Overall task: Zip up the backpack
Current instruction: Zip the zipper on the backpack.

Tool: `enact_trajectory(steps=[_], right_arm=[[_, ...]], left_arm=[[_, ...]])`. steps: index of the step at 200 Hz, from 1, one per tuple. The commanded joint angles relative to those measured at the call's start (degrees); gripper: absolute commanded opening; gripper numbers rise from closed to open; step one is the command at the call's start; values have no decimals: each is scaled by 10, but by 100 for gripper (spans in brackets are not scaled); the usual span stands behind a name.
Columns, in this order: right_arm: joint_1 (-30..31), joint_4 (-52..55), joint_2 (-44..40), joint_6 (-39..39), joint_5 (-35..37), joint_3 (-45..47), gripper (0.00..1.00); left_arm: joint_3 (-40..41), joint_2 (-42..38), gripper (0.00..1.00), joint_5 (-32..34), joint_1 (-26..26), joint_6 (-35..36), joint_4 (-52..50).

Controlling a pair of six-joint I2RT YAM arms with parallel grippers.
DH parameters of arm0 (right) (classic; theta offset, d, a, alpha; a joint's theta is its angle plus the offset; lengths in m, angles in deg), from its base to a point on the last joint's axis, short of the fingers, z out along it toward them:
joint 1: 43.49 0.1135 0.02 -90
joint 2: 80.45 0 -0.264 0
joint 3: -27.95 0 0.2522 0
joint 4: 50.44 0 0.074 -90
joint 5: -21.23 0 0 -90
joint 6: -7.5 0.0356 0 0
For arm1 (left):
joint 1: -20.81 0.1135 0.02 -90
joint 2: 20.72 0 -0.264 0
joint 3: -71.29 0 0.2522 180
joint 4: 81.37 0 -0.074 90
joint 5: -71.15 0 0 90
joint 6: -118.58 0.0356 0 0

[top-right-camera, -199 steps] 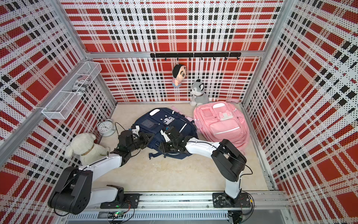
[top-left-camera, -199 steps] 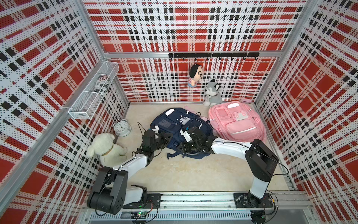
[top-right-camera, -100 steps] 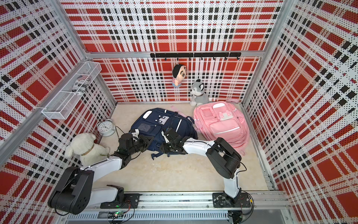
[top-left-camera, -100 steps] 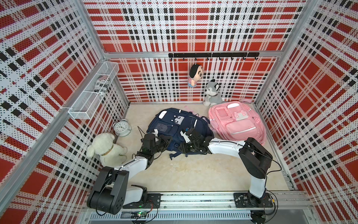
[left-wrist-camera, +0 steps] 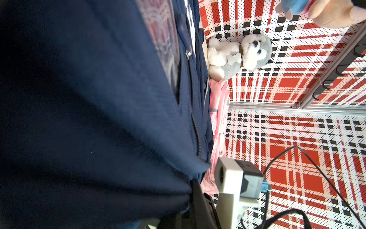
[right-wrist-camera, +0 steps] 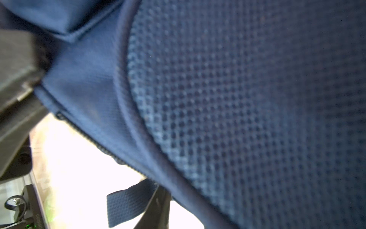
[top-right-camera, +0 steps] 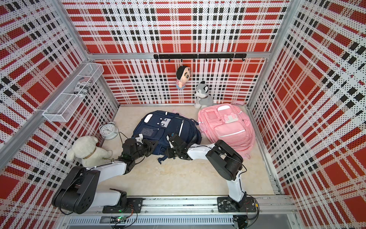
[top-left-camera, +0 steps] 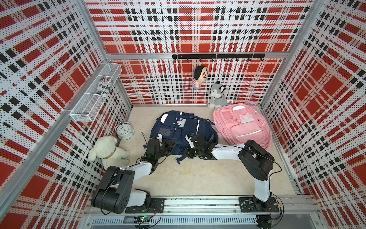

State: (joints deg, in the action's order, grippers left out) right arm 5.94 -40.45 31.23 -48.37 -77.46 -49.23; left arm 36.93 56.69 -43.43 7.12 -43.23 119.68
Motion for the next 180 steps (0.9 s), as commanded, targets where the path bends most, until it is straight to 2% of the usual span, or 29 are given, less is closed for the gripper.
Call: enact_trajectory(steps=[1, 97, 156, 180], right_arm=[[-15, -18, 23, 1, 32, 13, 25], [-15, 7, -6, -10, 13, 24, 0], [-15, 77, -22, -20, 1, 16, 0], [-15, 103, -39, -46, -1, 16, 0]], left_arm=[[-2, -7, 0, -85, -21, -3, 90], [6, 16, 0, -89, -9, 16, 89], [4, 33, 0, -89, 26, 45, 71], [-5, 45, 0, -87, 36, 68, 51]])
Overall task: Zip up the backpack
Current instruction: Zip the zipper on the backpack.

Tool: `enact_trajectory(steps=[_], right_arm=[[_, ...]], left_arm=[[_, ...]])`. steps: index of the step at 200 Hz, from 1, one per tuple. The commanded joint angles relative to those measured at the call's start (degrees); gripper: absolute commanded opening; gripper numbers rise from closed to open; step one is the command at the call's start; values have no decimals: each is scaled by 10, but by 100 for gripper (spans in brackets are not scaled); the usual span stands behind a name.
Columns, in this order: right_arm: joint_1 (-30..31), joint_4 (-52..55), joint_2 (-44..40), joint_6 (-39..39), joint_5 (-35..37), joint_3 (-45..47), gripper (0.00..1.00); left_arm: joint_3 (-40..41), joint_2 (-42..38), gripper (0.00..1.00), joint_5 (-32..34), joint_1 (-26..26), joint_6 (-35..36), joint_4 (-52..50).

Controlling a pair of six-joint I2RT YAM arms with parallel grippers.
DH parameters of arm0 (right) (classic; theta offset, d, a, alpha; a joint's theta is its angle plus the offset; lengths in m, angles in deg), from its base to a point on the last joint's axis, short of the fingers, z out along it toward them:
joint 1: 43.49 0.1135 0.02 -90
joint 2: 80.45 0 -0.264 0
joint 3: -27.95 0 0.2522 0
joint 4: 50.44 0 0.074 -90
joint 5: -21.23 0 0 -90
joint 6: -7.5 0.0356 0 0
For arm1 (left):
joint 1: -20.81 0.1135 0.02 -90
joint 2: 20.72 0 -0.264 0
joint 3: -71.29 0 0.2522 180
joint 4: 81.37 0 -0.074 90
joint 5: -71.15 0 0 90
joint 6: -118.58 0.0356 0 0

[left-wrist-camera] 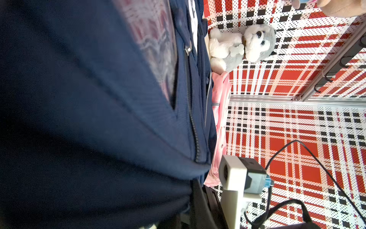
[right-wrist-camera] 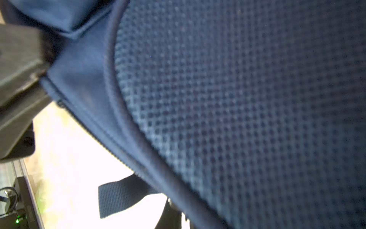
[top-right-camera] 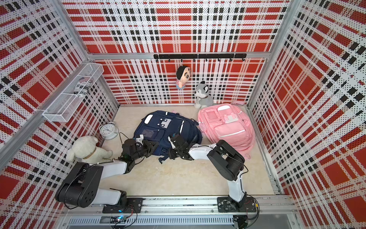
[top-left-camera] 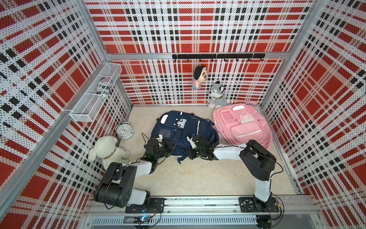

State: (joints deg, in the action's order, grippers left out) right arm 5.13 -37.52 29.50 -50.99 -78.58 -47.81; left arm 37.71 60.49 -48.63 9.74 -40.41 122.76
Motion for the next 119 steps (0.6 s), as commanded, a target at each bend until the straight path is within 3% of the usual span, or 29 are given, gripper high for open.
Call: enact_trajectory(steps=[1, 119], right_arm=[[-7, 75, -23, -20, 9, 2, 0], [-7, 250, -77, -79, -14, -45, 0]], left_arm=[[-13, 8, 0, -35, 10, 41, 19], [-109, 63, 0, 57, 38, 214, -181]])
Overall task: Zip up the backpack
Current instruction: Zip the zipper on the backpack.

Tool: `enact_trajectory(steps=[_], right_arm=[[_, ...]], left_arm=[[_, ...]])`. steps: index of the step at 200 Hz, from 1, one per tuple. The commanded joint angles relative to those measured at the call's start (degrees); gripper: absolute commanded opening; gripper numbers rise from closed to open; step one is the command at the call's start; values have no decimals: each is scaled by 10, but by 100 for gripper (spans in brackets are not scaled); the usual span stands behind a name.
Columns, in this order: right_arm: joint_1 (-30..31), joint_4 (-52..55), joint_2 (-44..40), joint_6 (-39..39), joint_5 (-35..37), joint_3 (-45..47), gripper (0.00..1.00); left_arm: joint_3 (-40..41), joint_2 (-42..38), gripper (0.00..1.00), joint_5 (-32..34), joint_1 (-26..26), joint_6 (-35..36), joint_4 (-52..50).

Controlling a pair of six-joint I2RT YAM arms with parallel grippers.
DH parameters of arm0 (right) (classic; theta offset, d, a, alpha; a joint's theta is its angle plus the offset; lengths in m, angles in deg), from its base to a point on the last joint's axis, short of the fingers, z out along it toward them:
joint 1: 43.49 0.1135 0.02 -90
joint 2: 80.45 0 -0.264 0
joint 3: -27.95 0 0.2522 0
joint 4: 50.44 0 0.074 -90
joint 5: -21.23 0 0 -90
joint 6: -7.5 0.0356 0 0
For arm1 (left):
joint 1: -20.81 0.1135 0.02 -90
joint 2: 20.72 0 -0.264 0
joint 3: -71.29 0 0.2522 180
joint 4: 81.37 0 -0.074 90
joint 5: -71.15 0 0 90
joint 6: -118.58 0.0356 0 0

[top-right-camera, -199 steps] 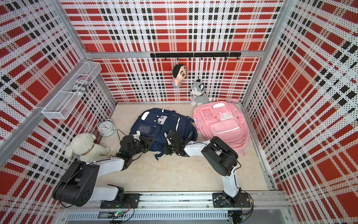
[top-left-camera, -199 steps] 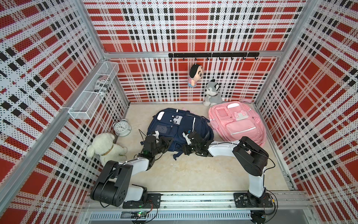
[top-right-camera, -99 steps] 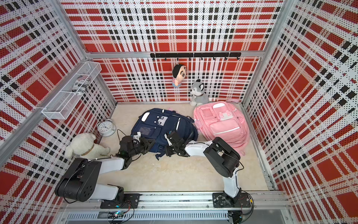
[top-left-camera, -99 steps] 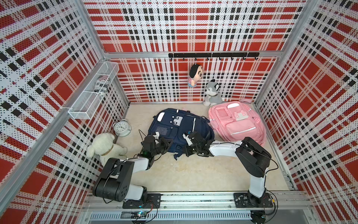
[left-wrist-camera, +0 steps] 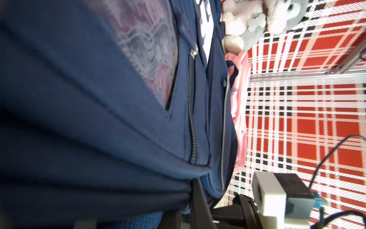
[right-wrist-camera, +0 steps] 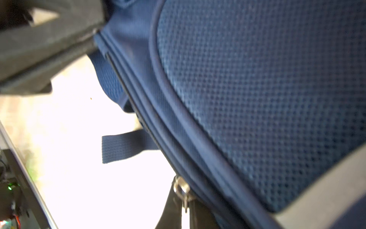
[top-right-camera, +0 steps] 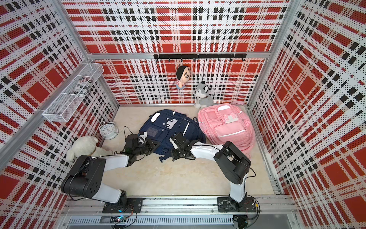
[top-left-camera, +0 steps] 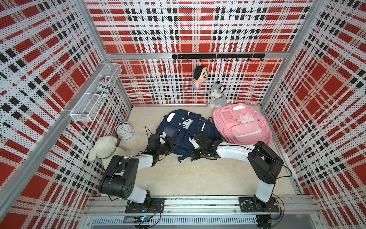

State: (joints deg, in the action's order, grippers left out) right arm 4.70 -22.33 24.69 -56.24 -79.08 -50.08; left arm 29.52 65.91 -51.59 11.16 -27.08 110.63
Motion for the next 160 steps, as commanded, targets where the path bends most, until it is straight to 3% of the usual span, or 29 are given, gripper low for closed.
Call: enact_trajectory(steps=[1, 37, 110, 160], right_arm=[[-3, 100, -29, -27, -8, -23, 0], [-3, 166, -40, -51, -6, -47, 0], [-25, 278, -76, -117, -12, -41, 0], [-36, 278, -73, -139, -1, -53, 0]], left_arm=[[-28, 9, 0, 88, 25, 82, -62], [-63, 23, 0, 145, 44, 140, -130], [-124, 73, 0, 235, 97, 192, -185], [-168, 61, 0, 252, 79, 196, -208]])
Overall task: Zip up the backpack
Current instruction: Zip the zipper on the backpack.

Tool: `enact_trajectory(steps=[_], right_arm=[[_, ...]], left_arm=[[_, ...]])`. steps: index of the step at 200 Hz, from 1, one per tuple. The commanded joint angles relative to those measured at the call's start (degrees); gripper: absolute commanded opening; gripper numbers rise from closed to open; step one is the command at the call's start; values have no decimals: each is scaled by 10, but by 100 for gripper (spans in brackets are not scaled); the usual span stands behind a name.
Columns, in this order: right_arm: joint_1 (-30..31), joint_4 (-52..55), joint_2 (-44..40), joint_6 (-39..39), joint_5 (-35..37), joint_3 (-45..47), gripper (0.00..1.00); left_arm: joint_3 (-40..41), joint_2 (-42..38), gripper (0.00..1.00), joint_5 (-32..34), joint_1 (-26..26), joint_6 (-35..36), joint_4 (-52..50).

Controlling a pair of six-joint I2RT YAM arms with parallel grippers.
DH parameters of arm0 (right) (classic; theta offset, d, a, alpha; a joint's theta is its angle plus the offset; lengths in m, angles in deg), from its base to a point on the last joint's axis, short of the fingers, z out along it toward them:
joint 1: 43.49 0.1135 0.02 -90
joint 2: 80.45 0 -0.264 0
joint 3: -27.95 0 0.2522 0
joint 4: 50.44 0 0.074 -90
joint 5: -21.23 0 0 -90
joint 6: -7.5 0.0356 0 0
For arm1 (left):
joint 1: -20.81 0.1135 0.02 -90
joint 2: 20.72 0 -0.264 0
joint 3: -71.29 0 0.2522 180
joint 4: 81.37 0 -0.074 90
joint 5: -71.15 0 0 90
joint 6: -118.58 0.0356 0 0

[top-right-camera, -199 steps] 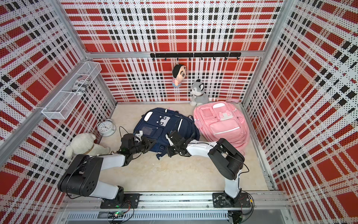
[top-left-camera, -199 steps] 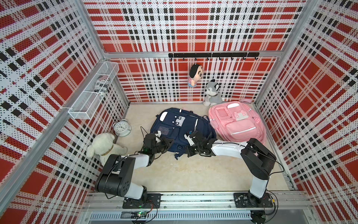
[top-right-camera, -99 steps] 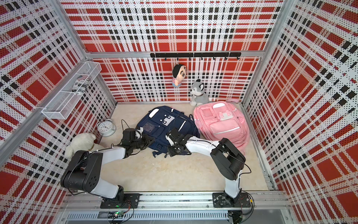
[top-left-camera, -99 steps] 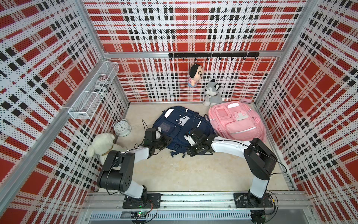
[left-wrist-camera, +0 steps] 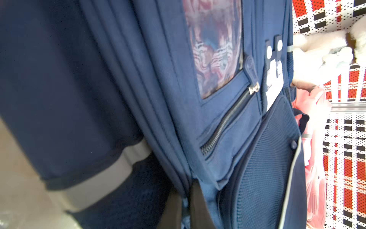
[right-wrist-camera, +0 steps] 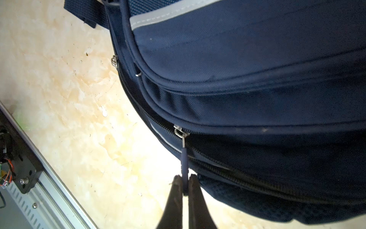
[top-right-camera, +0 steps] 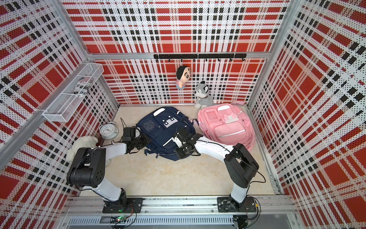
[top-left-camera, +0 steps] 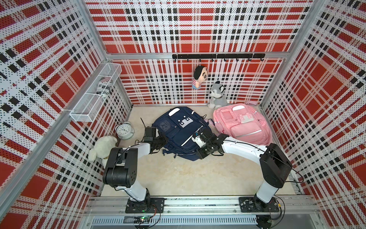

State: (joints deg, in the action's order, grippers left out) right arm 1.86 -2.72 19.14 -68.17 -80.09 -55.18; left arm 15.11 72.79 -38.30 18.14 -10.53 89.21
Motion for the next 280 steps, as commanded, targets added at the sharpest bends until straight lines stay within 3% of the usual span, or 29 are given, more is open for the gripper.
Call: enact_trajectory(steps=[1, 32, 71, 112, 125, 133, 157, 175, 228, 280], right_arm=[[-7, 81, -18, -20, 10, -3, 0], [-42, 115, -22, -46, 29, 1, 0], [-95, 113, -63, -54, 54, 27, 0], [-108, 91, -77, -38, 78, 20, 0], [-105, 77, -76, -22, 65, 20, 0], [-97, 63, -79, -11, 54, 23, 0], [-62, 18, -91, 21, 40, 42, 0], [-45, -24, -98, 49, 21, 61, 0], [-5, -108, -102, 92, 15, 68, 0], [19, -173, -97, 108, 27, 79, 0]], left_arm=[[-24, -8, 0, 120, 9, 31, 6], [-30, -11, 0, 129, 32, 32, -2], [-78, 4, 0, 198, 42, 52, -42], [-123, 24, 0, 276, 49, 61, -61], [-129, 22, 10, 292, 48, 59, -64], [-129, 17, 16, 290, 47, 57, -65], [-117, 0, 47, 274, 24, 48, -67], [-115, -12, 61, 258, -16, 42, -83], [-76, -91, 65, 179, -144, 4, -115], [-20, -202, 67, 115, -179, -44, -156]])
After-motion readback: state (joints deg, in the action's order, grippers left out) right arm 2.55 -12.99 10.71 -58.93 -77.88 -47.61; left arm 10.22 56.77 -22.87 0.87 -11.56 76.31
